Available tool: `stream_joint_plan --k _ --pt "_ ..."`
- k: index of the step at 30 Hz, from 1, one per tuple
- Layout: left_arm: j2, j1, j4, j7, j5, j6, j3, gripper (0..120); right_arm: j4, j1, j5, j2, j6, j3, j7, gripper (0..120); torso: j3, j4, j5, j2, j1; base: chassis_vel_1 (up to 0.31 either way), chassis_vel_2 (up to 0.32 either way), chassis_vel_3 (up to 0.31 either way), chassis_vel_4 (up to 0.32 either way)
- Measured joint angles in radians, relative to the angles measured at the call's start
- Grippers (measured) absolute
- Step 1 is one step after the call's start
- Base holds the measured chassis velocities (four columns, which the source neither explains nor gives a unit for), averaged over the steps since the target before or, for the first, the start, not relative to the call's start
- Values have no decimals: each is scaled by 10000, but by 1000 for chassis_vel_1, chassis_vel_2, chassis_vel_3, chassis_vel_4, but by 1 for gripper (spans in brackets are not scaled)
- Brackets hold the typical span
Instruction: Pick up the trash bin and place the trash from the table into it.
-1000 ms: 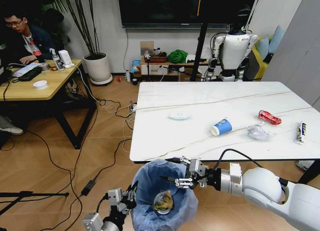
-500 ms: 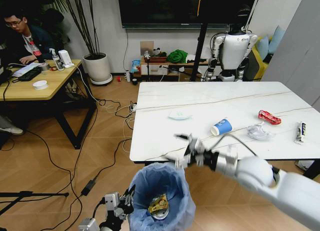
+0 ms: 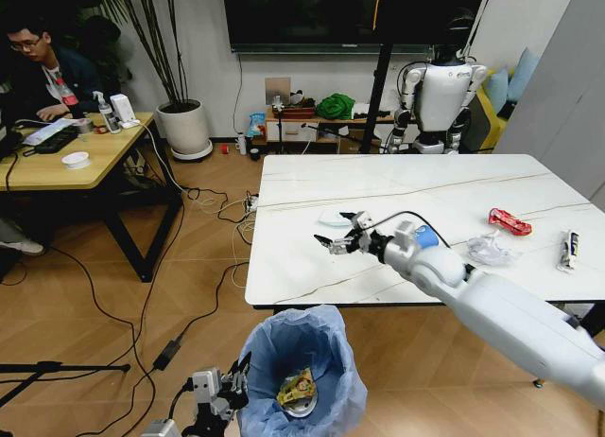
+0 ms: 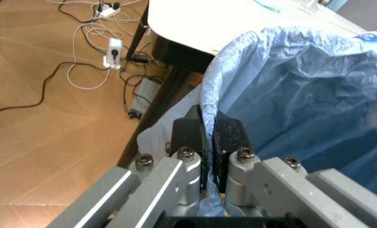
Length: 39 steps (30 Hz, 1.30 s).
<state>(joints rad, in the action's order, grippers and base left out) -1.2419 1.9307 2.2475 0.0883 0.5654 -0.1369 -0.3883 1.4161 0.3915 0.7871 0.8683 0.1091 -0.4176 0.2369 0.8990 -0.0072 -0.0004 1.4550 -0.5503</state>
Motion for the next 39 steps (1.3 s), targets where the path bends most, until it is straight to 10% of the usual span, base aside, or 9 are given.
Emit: stream_joint_plan --k 39 --pt "463 260 267 42 335 30 -466 0 -5632 -1652 -2223 2394 -277 36 1735 93 -1 -4 3 0 2 0 0 0 0"
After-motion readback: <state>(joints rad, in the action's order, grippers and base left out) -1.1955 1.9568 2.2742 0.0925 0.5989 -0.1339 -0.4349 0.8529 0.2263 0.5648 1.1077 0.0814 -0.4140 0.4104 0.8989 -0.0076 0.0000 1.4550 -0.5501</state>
